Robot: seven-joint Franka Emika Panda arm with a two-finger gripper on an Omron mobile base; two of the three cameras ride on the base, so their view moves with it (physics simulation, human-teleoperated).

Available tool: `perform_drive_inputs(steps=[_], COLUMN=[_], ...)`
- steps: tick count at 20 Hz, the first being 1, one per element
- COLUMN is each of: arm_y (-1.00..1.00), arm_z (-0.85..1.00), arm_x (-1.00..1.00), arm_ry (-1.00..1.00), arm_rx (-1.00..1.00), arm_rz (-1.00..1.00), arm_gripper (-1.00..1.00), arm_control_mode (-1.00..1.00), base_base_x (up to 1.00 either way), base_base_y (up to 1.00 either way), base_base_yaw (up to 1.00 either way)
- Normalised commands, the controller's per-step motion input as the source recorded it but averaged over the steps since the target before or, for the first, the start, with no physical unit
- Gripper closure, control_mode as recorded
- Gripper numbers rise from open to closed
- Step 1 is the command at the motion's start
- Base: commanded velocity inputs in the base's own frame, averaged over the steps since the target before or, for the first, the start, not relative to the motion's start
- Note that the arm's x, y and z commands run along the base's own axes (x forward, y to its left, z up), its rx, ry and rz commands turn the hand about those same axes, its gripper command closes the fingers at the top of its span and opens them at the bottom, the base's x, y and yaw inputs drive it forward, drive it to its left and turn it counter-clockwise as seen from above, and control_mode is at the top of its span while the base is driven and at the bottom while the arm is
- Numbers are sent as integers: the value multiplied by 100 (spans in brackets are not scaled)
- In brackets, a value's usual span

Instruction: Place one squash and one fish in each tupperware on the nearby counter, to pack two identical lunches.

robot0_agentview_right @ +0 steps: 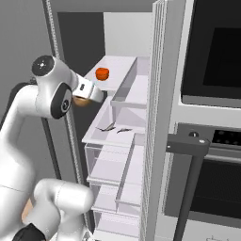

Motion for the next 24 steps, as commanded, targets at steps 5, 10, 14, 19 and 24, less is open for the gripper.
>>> perform_drive_inputs(steps=[5,10,14,19,24], arm_y=[30,0,0,0,0], arm_z=[-20,0,0,0,0], arm_x=[-80,0,0,0,0], arm_ry=[0,0,0,0,0], arm_rx=[-6,0,0,0,0], arm_rz=[20,0,0,0,0], arm_gripper=[100,100,100,100,100], arm_control_mode=[100,100,100,100,100], base_base_x=[-20,-100,-100,-87,-48], base_base_y=[4,7,-56,-98,-100], base_base_yaw=[5,13,-13,-29,-31])
